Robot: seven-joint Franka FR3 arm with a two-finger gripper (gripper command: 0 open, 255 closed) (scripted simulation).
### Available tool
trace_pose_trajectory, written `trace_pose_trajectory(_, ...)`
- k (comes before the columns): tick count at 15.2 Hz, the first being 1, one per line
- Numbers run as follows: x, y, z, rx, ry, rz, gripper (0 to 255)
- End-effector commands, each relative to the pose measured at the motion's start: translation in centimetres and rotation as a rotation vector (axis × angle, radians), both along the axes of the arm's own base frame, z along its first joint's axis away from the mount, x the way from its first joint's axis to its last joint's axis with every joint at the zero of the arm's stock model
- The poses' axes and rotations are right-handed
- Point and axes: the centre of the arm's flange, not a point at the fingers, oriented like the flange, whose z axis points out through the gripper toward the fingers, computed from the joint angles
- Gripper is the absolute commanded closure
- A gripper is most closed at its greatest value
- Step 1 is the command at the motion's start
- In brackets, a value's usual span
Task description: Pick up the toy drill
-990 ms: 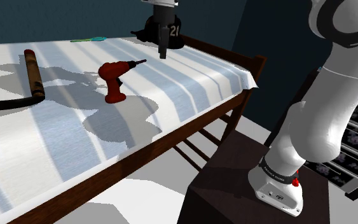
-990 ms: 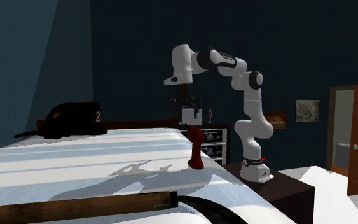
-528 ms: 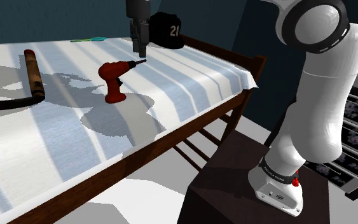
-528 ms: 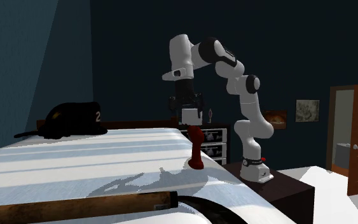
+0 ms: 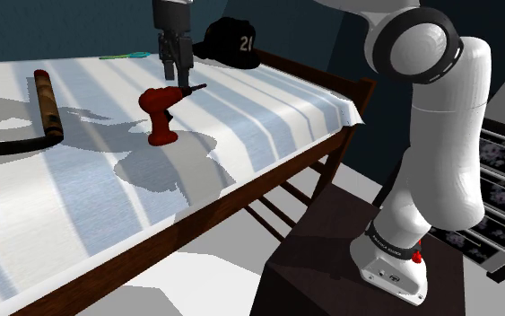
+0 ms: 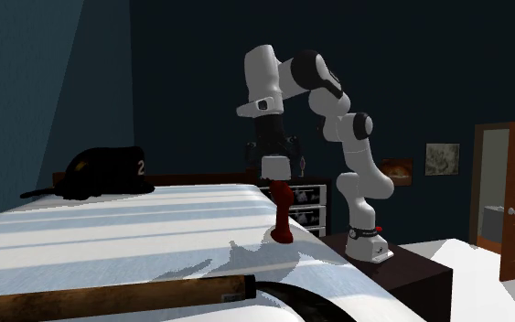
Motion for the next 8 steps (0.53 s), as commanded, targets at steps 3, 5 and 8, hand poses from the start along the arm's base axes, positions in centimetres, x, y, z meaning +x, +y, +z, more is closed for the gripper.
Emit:
trace_pose_trajectory(3, 0.0, 0.0, -2.4, 0.0, 0.0, 0.001, 0)
trace_pose_trajectory(5, 0.0, 0.0, -2.4, 0.0, 0.0, 0.001, 0)
trace_pose_trajectory(8, 0.0, 0.0, -2.3, 0.0, 0.0, 0.001, 255)
